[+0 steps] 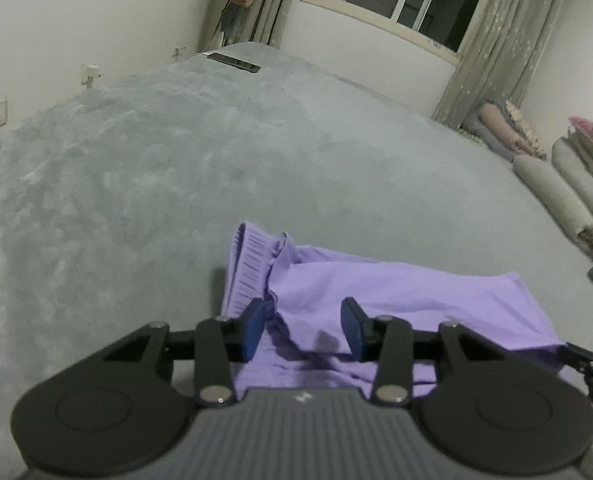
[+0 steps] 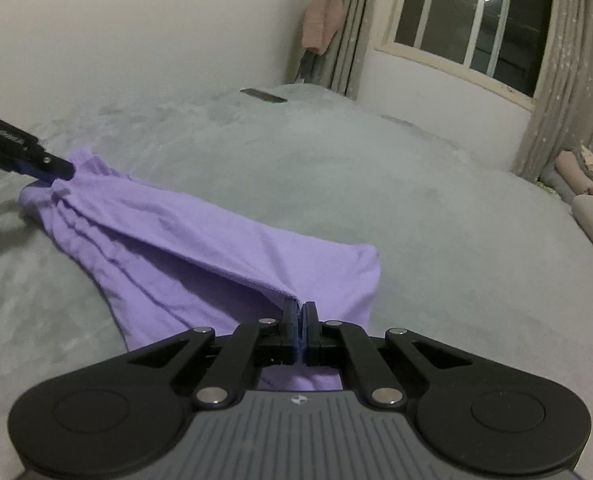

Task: Fold clothes
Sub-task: 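Grasp the pants fold with the right gripper while the left gripper holds the waistband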

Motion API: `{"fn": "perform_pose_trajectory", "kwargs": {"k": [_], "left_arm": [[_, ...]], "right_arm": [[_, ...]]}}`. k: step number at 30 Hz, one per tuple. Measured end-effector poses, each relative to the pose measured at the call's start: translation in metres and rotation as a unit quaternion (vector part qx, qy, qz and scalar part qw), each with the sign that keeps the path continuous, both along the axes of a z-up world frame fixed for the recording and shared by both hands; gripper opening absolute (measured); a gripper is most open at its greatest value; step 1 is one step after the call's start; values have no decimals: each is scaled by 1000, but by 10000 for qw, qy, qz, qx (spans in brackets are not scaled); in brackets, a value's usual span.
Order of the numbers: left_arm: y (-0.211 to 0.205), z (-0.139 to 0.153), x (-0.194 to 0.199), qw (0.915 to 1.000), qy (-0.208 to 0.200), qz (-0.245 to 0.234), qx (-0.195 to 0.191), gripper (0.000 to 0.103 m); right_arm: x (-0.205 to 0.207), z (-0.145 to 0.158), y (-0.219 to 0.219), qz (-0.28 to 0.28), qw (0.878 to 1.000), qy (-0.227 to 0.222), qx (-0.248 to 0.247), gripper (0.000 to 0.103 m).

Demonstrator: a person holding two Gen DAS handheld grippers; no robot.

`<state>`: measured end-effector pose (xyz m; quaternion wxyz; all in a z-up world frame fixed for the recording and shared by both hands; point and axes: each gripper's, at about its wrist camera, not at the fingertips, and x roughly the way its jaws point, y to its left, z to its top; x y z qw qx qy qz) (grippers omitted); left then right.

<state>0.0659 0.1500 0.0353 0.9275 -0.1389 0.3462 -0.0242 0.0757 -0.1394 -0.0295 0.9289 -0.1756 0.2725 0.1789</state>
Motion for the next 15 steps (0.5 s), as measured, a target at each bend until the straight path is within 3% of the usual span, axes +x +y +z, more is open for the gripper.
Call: {"fn": "perform_pose_trajectory", "kwargs": {"k": [2,3,4,7,13,15], "left_arm": [[-6,-3,3,9999,2,-9,158,29],[-8,-5,5,9997,45,-1,235,7],[-10,-7,6,9995,93,7,310,3],[-9,-4,7,9996,104,63,245,3],[3,17,-9,9997,-217,106,12,3],[1,11,-9,9999,-44,114,89,3]], "right_arm": [[0,-6,6,38,9998,56,-192,1],[0,-9,9,74,9996,80,-265,1],[-1,-12,12,121,9993,100,-339,1],[-5,-12,15,213,9986,81,-471,1],[-7,3,-1,93,9997,21,-230,1],[-4,-5,1,101,9991,184,-376,2]]}}
